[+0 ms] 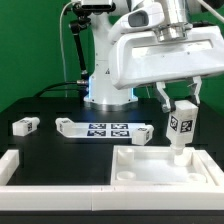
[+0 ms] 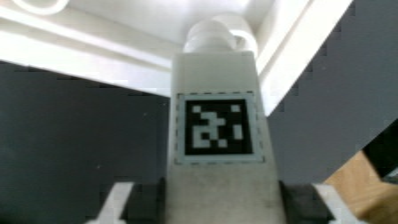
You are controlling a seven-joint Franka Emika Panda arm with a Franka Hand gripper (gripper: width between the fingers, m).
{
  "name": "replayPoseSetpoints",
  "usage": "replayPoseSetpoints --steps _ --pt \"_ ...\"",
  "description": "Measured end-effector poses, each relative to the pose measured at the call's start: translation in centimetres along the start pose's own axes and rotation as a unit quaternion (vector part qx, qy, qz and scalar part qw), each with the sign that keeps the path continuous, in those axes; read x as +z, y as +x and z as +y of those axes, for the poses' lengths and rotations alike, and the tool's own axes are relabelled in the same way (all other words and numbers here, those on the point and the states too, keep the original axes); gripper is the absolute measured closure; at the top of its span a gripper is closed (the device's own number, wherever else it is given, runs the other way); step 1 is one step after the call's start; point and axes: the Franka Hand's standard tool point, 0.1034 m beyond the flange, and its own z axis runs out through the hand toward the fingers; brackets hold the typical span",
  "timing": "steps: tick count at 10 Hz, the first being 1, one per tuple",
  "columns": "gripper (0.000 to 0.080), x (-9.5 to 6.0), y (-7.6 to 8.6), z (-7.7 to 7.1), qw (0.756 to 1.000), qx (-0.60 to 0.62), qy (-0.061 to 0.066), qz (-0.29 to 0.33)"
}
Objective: Assemble square table
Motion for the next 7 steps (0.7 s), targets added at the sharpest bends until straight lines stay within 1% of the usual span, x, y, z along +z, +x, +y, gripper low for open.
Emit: replayPoseSetpoints --steps 1,3,4,5,6,7 --pt "0.0509 0.6 0.2 0.1 1.000 -0.001 -0.007 0.011" --pt "0.0509 1.6 1.4 0.8 1.000 0.008 -0.009 0.021" --pt "0.0509 1.9 1.5 0.0 1.000 0.026 0.000 0.017" --pt "0.0509 2.0 1.4 -1.2 0.999 0.036 0.011 0.008" --pt "0.0509 2.1 1.3 -1.8 0.999 0.038 0.014 0.005" --pt "0.0509 2.3 0.8 -2.3 0.999 0.039 0.020 -0.004"
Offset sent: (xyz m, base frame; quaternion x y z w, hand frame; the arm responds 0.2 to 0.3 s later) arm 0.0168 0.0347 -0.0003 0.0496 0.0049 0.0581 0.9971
